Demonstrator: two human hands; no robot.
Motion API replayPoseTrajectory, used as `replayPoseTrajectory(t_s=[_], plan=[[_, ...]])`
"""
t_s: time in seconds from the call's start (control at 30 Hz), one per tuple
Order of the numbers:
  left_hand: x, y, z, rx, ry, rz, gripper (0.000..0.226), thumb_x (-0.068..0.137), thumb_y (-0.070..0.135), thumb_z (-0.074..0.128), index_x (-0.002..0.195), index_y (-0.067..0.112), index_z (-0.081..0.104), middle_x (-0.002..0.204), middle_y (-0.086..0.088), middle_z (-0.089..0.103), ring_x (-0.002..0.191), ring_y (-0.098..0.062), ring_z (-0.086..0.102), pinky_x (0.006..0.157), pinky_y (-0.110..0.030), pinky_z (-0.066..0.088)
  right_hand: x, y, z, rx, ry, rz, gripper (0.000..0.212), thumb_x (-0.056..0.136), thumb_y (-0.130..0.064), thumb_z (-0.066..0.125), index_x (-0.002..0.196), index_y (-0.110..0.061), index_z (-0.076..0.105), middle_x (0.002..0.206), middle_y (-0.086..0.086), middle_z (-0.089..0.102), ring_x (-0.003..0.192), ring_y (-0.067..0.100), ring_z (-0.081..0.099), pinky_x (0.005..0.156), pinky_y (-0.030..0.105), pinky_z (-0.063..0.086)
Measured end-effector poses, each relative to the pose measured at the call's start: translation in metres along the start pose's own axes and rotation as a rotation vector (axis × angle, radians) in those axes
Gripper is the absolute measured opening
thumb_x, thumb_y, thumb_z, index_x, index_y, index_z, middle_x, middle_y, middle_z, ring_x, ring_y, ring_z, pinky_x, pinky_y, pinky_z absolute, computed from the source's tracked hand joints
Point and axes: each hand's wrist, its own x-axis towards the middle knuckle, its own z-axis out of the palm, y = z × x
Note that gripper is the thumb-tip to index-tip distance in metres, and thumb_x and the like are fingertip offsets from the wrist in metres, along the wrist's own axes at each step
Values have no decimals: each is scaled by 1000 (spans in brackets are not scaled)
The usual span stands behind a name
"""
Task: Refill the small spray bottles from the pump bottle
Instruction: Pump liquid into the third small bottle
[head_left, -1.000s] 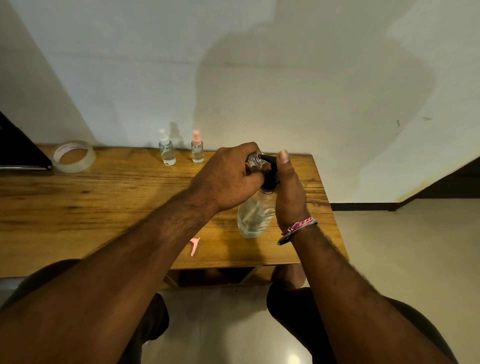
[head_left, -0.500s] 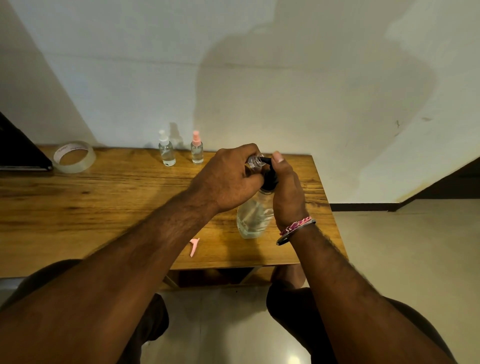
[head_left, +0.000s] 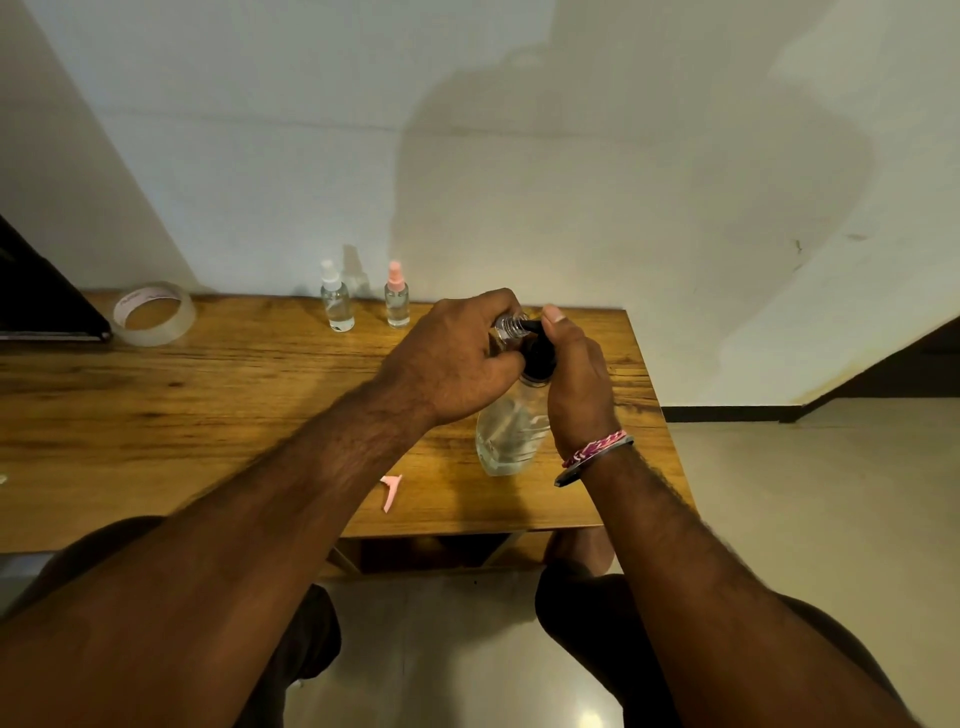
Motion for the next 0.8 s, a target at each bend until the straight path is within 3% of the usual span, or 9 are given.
replayPoseTrajectory(t_s=[0.1, 0.2, 0.3, 0.43, 0.6, 0.8], plan=[[0, 1, 0, -9, -8, 2, 21, 84, 15, 72, 90, 31, 60, 77, 7, 69, 70, -15, 66, 60, -33, 52, 1, 1, 2, -57, -11, -19, 38, 98, -38, 49, 79, -19, 76, 77, -6, 74, 77, 2, 67, 68, 15, 51], [1, 3, -1, -22, 0, -10, 20, 86, 16, 72, 88, 32, 60, 76, 7, 68, 69, -13, 65, 59, -27, 47, 0, 2, 4, -87, -41, -13, 51, 94, -53, 46, 103, -14, 77, 98, 6, 78, 97, 16, 72, 77, 19, 55], [0, 5, -1, -28, 3, -24, 19, 89, 17, 73, 88, 31, 61, 75, 8, 67, 67, -10, 63, 58, -25, 44, -3, -3, 4, -94, -51, -24, 43, 102, -55, 45, 97, -29, 78, 99, -3, 80, 103, 11, 73, 84, 20, 55], [0, 5, -2, -33, 5, -21, 17, 89, 16, 72, 88, 30, 63, 73, 9, 67, 65, -10, 63, 57, -25, 44, -7, -8, 7, -87, -40, -4, 45, 98, -55, 37, 97, -31, 75, 95, -12, 79, 101, 3, 72, 85, 17, 54], [0, 6, -2, -31, -1, -23, 19, 88, 16, 72, 88, 32, 62, 73, 10, 67, 64, -4, 61, 55, -18, 42, -6, -8, 7, -58, -43, 7, 44, 98, -51, 39, 90, -42, 81, 102, -4, 79, 109, 16, 72, 101, 40, 54], [0, 7, -2, -41, 1, -44, 21, 87, 15, 72, 86, 32, 60, 73, 10, 65, 63, -6, 59, 56, -20, 42, -5, -5, 8, -45, -10, 21, 40, 99, -45, 45, 80, -39, 81, 87, -12, 78, 90, 1, 72, 77, 19, 54]])
